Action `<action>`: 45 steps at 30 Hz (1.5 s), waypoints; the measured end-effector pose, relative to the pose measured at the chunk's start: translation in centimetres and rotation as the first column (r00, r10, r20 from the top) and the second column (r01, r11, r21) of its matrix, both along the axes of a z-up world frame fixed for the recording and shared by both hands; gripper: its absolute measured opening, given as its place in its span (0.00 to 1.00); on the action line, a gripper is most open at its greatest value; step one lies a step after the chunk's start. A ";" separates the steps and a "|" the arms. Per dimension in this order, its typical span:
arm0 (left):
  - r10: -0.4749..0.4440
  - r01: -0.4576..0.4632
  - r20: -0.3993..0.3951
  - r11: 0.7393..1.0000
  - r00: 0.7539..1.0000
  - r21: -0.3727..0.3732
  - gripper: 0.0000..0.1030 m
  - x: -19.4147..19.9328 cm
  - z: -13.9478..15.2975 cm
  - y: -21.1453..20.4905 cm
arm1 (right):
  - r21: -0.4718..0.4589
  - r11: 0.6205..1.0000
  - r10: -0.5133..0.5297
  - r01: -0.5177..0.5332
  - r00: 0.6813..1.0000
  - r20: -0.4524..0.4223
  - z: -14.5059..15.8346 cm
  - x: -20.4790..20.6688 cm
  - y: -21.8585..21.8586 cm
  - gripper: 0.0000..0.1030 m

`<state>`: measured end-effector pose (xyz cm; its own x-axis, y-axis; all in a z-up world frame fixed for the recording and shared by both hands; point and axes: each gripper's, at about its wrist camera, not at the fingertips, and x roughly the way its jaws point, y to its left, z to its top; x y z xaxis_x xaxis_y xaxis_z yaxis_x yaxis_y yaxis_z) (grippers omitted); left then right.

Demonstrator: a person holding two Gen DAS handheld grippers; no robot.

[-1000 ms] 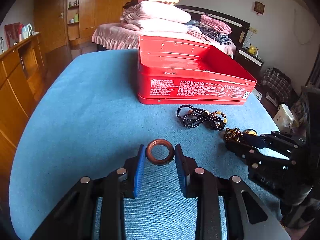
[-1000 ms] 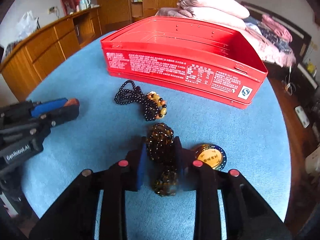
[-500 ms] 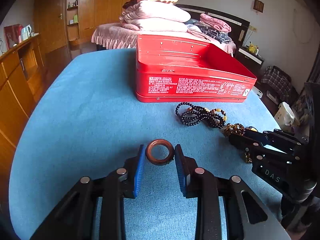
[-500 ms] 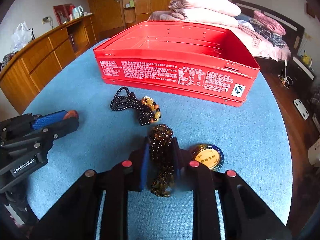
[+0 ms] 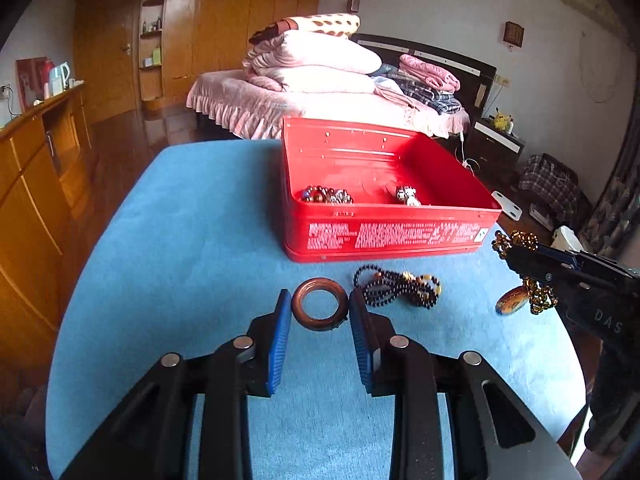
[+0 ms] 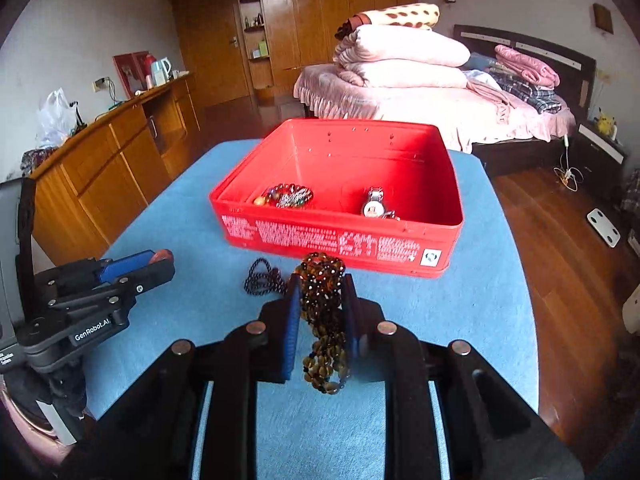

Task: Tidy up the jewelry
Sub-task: 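Carry the ring and amber necklace over the red tin with both tools, then open both tools inside the tin to release the ring and amber necklace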

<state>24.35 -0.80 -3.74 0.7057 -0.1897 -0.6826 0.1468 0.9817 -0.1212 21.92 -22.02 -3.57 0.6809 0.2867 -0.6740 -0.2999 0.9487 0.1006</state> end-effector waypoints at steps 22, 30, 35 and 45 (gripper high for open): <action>-0.015 0.014 0.103 1.000 0.995 0.002 0.29 8.7 5.6 -3.0 | 0.046 0.999 -0.029 0.025 0.996 0.083 5.3 7.1 -0.4 0.18; -0.001 -0.001 0.047 0.999 0.999 0.039 0.29 13.9 3.3 -4.6 | 0.045 0.998 -0.053 0.052 0.998 0.033 3.7 12.4 -0.8 0.18; 0.013 -0.012 -0.007 0.999 1.000 0.040 0.29 16.2 0.9 -4.8 | 0.046 0.997 -0.068 0.069 0.997 -0.023 1.5 14.9 -0.9 0.18; 0.031 -0.029 -0.041 0.998 0.999 0.059 0.29 18.4 -0.6 -4.9 | 0.036 0.996 -0.075 0.077 0.995 -0.061 -0.5 16.7 -1.0 0.18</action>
